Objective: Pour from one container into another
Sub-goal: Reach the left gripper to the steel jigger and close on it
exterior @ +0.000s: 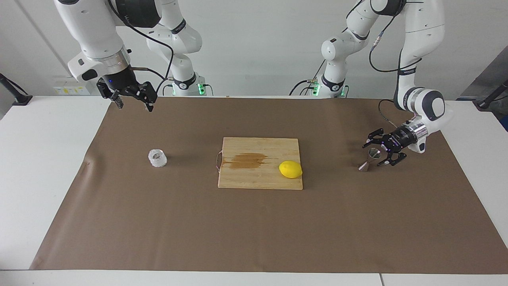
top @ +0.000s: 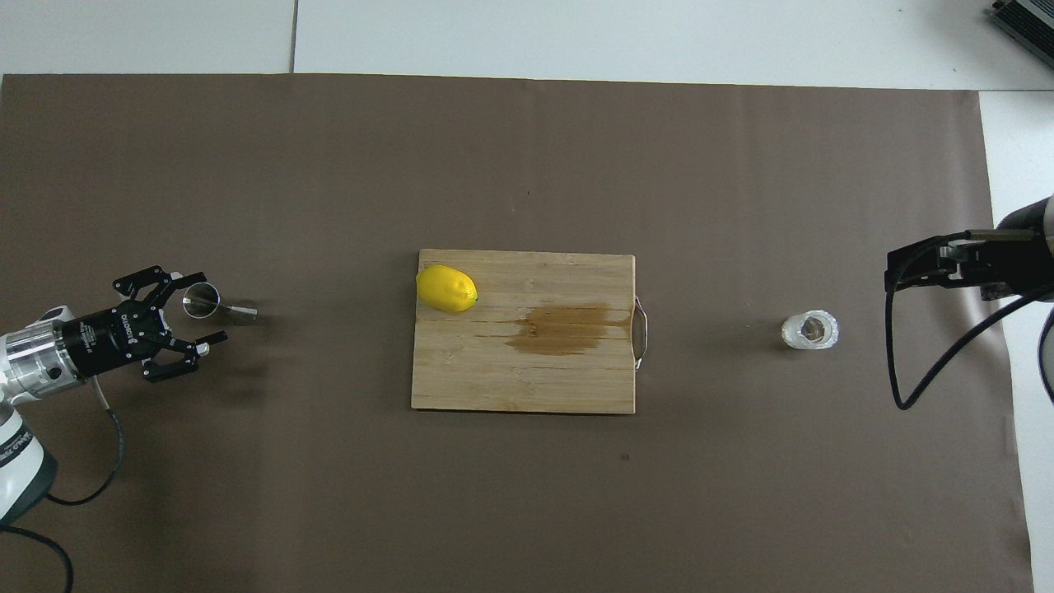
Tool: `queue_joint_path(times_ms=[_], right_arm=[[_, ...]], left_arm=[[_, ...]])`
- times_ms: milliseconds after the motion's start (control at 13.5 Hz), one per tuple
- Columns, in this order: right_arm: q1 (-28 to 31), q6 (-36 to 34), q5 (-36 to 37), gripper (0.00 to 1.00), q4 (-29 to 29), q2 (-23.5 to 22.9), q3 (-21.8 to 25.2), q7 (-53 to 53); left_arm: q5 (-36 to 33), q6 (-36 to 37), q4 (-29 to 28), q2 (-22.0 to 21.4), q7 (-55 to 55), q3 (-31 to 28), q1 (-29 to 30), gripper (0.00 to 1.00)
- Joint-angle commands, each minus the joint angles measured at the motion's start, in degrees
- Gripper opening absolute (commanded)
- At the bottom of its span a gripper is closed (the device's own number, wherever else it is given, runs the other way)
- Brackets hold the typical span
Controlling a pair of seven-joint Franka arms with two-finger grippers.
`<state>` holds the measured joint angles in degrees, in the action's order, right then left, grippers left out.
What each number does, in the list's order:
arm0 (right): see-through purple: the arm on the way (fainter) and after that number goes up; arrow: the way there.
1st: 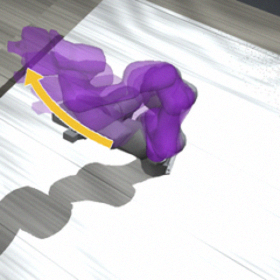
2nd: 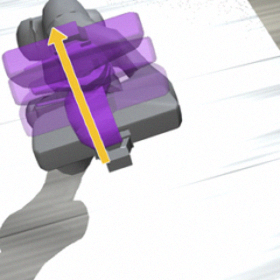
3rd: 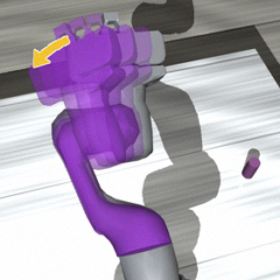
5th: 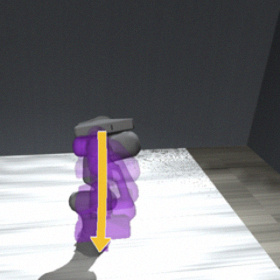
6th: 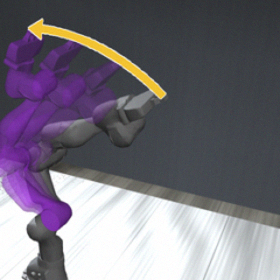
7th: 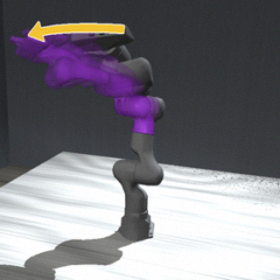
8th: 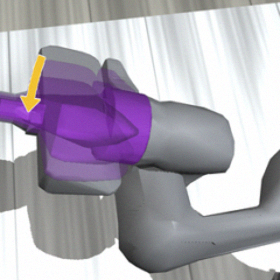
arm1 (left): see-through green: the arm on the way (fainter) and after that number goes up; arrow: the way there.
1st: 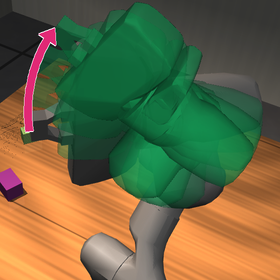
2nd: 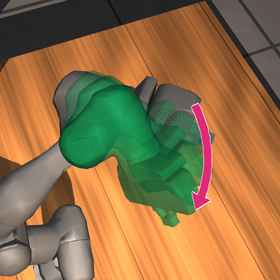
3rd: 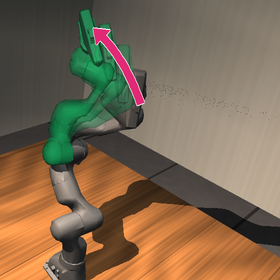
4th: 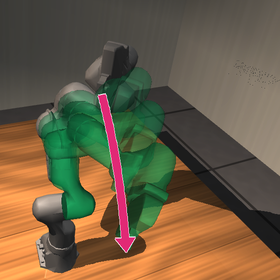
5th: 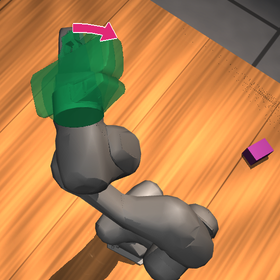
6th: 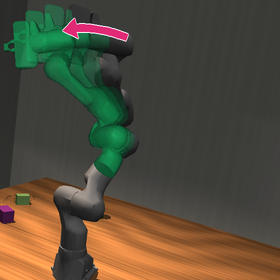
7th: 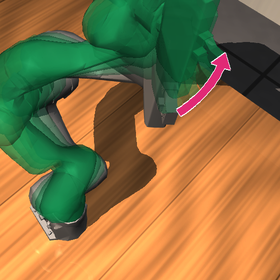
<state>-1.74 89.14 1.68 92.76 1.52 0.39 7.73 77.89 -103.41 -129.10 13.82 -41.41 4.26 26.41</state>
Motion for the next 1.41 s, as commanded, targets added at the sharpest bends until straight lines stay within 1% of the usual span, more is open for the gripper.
queue_joint_path(times_ms=[0,222,370,518,666,887,1183,1331], right_arm=[[0.2,-0.2,-0.4,1.0,1.1,1.1,0.1,-1.1],[0.2,-0.2,-0.4,1.0,1.1,1.2,0.1,-1.1],[0.2,-0.2,-0.4,1.0,1.1,1.1,0.2,-1.1],[0.2,-0.2,-0.4,1.0,1.0,1.1,0.1,-1.1],[0.2,-0.2,-0.4,1.0,1.1,1.1,0.1,-1.1],[0.2,-0.2,-0.4,1.0,1.0,1.1,0.1,-1.1],[0.2,-0.2,-0.4,1.0,1.0,1.1,0.1,-1.1],[0.2,-0.2,-0.4,1.0,1.0,1.1,0.1,-1.1]], left_arm=[[1.6,-1.3,-2.2,-2.4,1.0,-0.6,-1.3,0.68],[1.6,-1.3,-2.3,-2.7,1.0,-0.6,-1.8,0.58],[1.6,-1.3,-2.3,-2.8,1.0,-0.6,-1.8,0.49],[1.6,-1.3,-2.3,-2.8,1.0,-0.6,-1.8,0.43],[1.6,-1.4,-2.2,-3.1,0.9,-0.6,-1.8,0.33],[1.6,-2.1,-1.7,-3.7,0.3,-0.6,-2.3,0.25],[1.6,-4.3,-1.5,-5.4,-1.6,-0.7,-4.3,0.18],[1.5,-4.4,-0.4,-6.3,-4.8,-0.7,-4.5,0.18]])
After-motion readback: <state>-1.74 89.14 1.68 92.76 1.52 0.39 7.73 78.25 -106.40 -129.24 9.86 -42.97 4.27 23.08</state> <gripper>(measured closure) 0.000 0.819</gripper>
